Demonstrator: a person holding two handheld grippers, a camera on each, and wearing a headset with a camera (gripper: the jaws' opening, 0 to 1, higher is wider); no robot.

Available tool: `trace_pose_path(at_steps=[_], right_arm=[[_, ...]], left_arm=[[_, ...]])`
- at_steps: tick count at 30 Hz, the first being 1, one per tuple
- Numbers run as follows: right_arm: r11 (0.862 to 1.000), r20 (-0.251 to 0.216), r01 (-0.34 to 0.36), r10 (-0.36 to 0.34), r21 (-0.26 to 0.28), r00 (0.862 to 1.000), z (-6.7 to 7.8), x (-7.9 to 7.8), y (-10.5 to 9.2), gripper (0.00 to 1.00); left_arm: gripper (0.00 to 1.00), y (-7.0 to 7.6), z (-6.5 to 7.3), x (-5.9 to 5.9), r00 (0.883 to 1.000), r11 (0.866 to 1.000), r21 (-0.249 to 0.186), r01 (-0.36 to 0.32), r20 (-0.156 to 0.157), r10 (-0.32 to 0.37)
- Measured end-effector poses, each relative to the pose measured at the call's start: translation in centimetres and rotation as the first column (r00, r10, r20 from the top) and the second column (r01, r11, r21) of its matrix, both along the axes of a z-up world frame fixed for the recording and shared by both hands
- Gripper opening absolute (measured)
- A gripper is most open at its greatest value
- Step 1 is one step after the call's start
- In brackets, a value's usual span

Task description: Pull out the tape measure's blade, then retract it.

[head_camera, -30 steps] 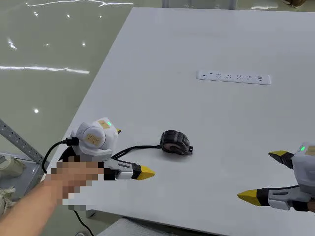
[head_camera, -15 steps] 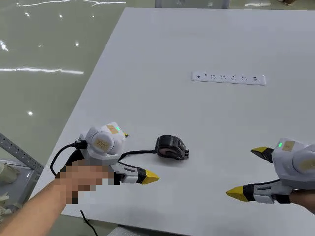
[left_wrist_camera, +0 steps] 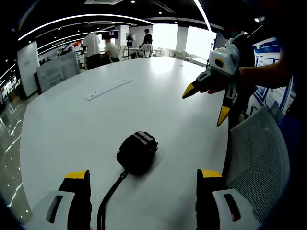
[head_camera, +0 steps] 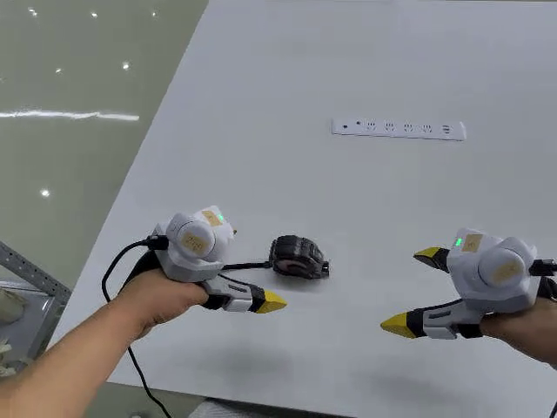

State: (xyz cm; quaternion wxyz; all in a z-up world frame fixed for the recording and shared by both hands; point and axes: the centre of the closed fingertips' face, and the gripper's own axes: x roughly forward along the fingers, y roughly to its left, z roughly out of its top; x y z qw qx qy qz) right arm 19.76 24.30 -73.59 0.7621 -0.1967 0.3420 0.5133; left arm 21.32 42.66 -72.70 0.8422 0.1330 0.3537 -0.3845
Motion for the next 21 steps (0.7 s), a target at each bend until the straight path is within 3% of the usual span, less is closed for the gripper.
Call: trace_pose_path(at_steps=[10, 21], right_arm=[[0.997, 0.024, -0.081, 0.081, -0.009, 0.996, -0.6, 0.7, 1.8, 0.69], [0.988, 0.024, -0.154, 0.154, -0.02, 0.988, -1.8, 1.6, 3.7, 0.64]], left_arm=[[0.83, -1.0, 0.0, 0.9, 0.998, 0.998, 0.018, 0.06, 0.029, -0.06], [0.79, -2.2, -1.0, 1.9, 0.987, 0.988, 0.048, 0.149, 0.046, -0.151]])
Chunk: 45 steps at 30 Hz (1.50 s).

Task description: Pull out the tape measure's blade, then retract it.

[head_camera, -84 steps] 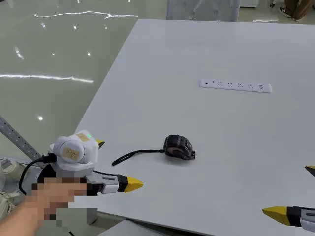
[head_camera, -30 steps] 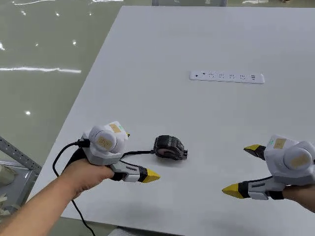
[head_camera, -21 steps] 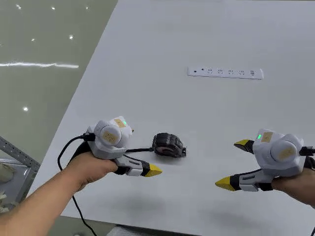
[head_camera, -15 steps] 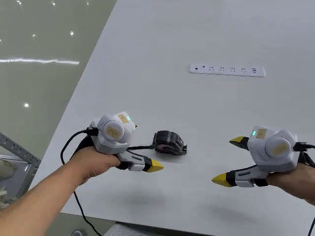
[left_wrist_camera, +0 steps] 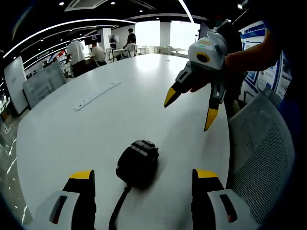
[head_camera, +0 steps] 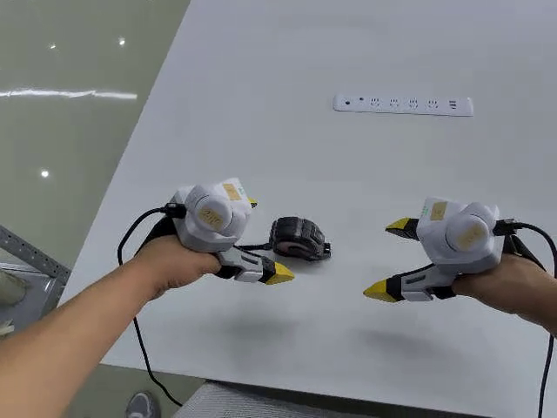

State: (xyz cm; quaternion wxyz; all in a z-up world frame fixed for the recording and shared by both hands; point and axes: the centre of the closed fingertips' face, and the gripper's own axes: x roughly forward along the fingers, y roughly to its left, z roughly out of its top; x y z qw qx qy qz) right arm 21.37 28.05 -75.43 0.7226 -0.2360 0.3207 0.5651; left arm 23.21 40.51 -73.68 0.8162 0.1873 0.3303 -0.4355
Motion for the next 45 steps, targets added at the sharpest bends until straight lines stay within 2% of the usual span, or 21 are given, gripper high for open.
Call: trace_pose_path(at_steps=[8, 14, 21, 29, 37, 45], right_arm=[[0.999, -0.002, -0.043, 0.043, -0.012, 0.999, -1.1, 0.6, 1.5, 0.6], [0.997, -0.008, -0.079, 0.079, -0.012, 0.997, -2.4, 1.2, 2.5, 0.56], [0.994, -0.013, -0.106, 0.106, -0.016, 0.994, -3.6, 1.8, 3.1, 0.52], [0.989, 0.013, -0.144, 0.145, -0.028, 0.989, -4.4, 2.4, 3.8, 0.46], [0.984, 0.018, -0.173, 0.174, -0.029, 0.985, -5.4, 2.8, 4.6, 0.4], [0.98, 0.019, -0.195, 0.195, -0.039, 0.981, -6.2, 2.9, 5.1, 0.36]], left_arm=[[0.75, -0.9, -0.4, 0.6, 0.998, 0.998, 0.012, 0.06, 0.008, -0.06], [0.73, -1.3, -1.1, 1.1, 0.995, 0.995, 0.023, 0.102, -0.01, -0.102], [0.69, -2.0, -1.5, 1.3, 0.99, 0.99, 0.035, 0.138, -0.012, -0.138], [0.64, -2.7, -2.4, 1.6, 0.977, 0.973, 0.09, 0.211, 0.017, -0.213], [0.59, -3.0, -3.7, 2.4, 0.96, 0.953, 0.139, 0.271, 0.028, -0.277], [0.53, -3.3, -4.1, 2.8, 0.951, 0.942, 0.15, 0.299, 0.036, -0.307]])
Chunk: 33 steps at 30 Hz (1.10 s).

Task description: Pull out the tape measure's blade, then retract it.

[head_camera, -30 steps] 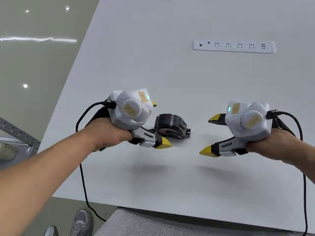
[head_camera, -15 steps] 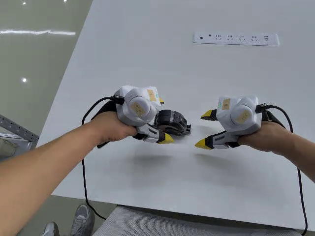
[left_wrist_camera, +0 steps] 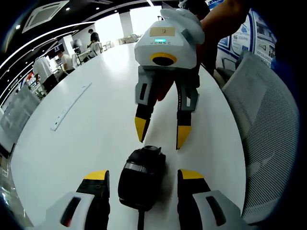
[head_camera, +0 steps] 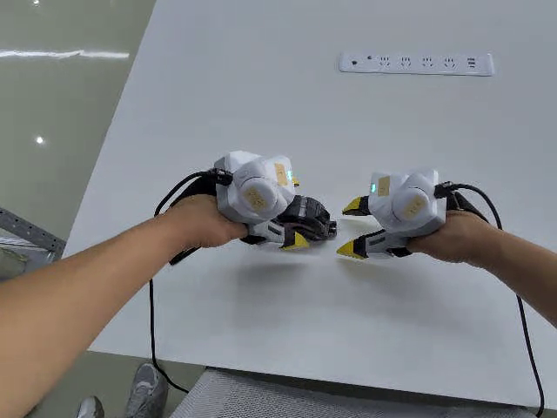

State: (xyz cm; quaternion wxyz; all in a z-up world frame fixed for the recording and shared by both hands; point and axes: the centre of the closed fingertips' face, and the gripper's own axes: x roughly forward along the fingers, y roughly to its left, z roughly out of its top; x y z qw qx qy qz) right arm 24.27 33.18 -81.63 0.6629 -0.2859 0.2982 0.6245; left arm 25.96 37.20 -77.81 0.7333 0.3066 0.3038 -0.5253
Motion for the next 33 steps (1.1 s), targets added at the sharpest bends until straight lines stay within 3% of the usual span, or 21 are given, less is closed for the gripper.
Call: trace_pose_path(at_steps=[16, 33], right_arm=[[0.999, 0.003, -0.034, 0.034, 0.002, 0.999, -0.4, 0.1, 1.0, 0.27], [1.0, -0.009, -0.019, 0.019, 0.012, 1.0, -0.8, 0.7, 1.4, 0.15]], left_arm=[[0.37, -0.2, 0.4, 0.3, 0.999, 1.0, 0.008, 0.024, 0.028, -0.024], [0.31, -0.3, 0.3, 0.1, 0.999, 0.999, 0.018, 0.047, 0.018, -0.048]])
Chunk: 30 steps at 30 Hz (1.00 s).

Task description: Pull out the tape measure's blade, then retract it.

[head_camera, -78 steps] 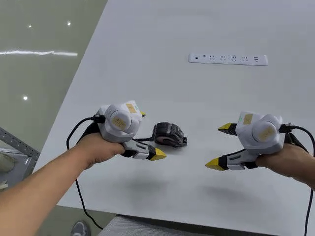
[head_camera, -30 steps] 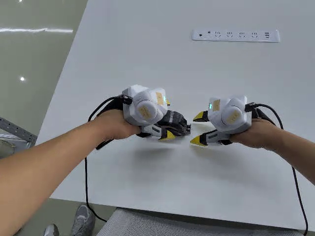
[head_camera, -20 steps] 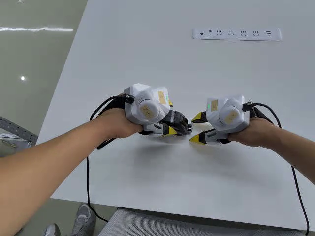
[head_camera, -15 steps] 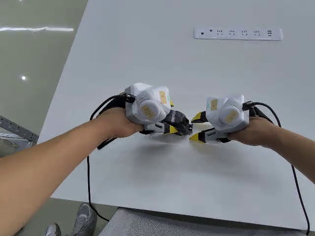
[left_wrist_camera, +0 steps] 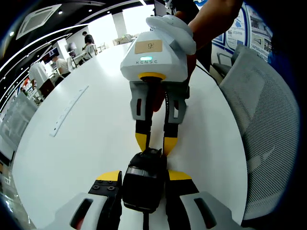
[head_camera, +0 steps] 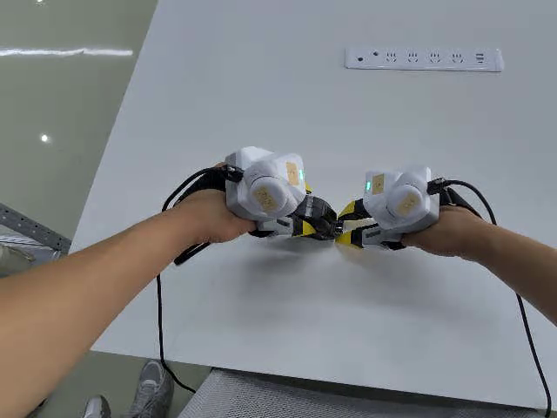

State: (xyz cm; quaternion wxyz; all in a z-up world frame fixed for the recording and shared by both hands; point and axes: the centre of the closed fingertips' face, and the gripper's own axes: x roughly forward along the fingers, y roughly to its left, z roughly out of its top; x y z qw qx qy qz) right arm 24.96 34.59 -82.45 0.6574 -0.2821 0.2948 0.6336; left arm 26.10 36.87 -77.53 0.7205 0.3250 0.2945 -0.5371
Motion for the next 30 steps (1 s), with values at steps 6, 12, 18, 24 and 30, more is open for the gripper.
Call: trace_pose_path(at_steps=[6, 12, 18, 24, 30], right_arm=[[1.0, -0.002, 0.0, 0.0, 0.002, 1.0, -0.07, 0.01, 0.06, 0.13], [1.0, 0.017, -0.019, 0.019, -0.009, 1.0, -0.06, -0.09, 0.05, 0.13], [1.0, 0.044, -0.023, 0.023, -0.012, 0.999, 0.01, 0.11, -0.07, 0.12], [1.0, 0.045, -0.018, 0.019, -0.02, 0.999, 0.05, 0.11, -0.1, 0.11], [0.999, 0.041, -0.02, 0.021, -0.027, 0.999, 0.18, 0.0, -0.47, 0.11]], left_arm=[[0.31, -0.04, 0.06, -0.04, 1.0, 1.0, 0.001, 0.006, 0.0, -0.006], [0.3, -0.05, 0.02, 0.0, 1.0, 1.0, 0.007, 0.012, -0.003, -0.012], [0.29, 0.02, 0.13, 0.03, 1.0, 1.0, 0.003, 0.012, -0.012, -0.012], [0.28, 0.05, 0.17, -0.02, 1.0, 1.0, 0.002, 0.014, -0.016, -0.014], [0.28, 0.05, 0.11, 0.01, 1.0, 1.0, 0.002, 0.024, -0.019, -0.024]])
